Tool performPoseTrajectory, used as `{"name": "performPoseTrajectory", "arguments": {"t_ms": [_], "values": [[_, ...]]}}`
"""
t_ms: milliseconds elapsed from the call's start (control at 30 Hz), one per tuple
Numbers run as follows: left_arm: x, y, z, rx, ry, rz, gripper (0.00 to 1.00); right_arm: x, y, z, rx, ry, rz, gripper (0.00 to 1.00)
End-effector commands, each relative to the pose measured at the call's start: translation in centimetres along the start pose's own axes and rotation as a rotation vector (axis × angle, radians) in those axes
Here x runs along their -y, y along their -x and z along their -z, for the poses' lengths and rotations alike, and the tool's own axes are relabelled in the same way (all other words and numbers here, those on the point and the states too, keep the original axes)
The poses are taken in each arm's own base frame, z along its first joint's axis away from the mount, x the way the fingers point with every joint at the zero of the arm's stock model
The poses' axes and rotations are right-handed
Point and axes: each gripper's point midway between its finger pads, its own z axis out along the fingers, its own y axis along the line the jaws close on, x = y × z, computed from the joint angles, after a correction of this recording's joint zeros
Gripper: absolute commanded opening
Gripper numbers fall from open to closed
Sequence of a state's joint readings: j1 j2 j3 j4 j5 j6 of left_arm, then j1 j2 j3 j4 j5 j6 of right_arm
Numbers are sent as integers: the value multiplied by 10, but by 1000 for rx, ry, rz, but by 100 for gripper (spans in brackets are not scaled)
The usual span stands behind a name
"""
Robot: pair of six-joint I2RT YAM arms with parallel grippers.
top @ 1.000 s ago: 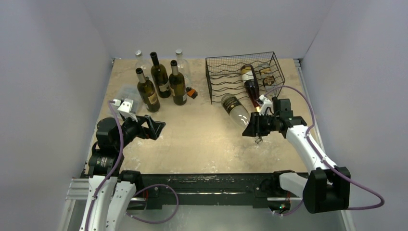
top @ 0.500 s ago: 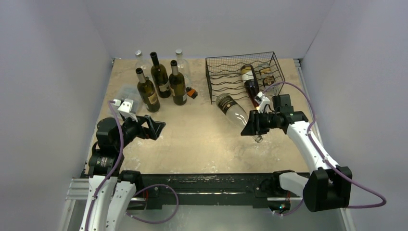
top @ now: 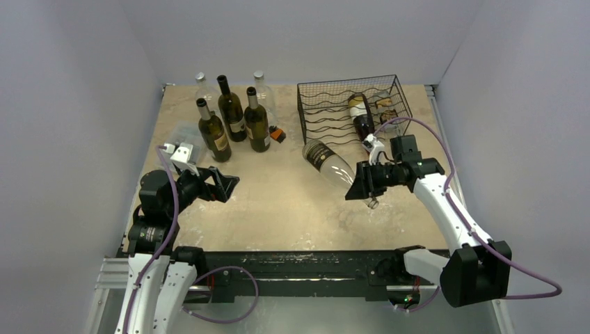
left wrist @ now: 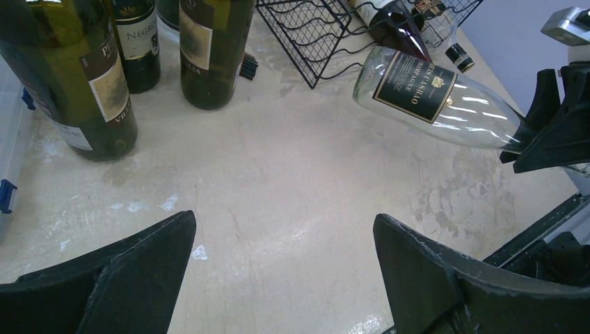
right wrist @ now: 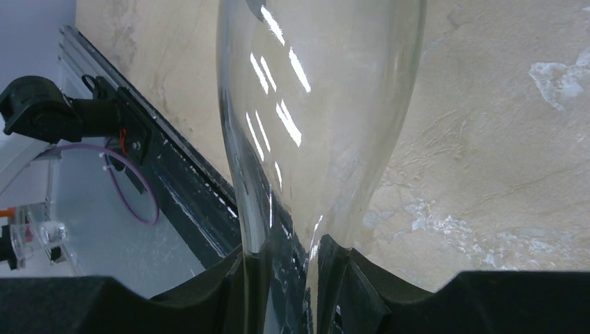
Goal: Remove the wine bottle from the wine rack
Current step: Pick up the wine bottle from the wine rack.
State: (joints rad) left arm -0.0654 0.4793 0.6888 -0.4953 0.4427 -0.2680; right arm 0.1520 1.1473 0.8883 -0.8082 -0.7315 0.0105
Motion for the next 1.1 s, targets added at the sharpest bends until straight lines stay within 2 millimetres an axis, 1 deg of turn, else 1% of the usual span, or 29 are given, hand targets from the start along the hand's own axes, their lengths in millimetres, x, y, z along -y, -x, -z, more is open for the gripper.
{"name": "performPoseTrajectory", "arguments": {"t_ms": [0,100,267,367,467,567,633,767,867,1067], "values": [[1,5,-1,22,-12,-26,100,-49,47,14,147,168,255,0],[0,5,-1,21,-11,-28,100,-56,47,12,126,165,294,0],[0,5,-1,19,-11,-27,100,-56,50,5,69,95,424,0],[0,5,-1,19,-10,-29,100,-45,53,8,30,11,532,0],[0,5,-2,17,-10,-27,100,-32,57,16,-15,-72,656,0],[0,4,-2,15,-11,-27,100,-22,63,24,-66,-152,741,0],[0,4,-2,14,-12,-26,100,-16,62,27,-112,-189,791,0],[0,4,-3,11,-15,-24,100,-8,63,34,-189,-271,913,0],[0,4,-3,11,-15,-23,100,-6,61,39,-273,-304,1002,0],[3,3,-4,8,-31,-23,100,1,62,46,-406,-405,1187,0]]}}
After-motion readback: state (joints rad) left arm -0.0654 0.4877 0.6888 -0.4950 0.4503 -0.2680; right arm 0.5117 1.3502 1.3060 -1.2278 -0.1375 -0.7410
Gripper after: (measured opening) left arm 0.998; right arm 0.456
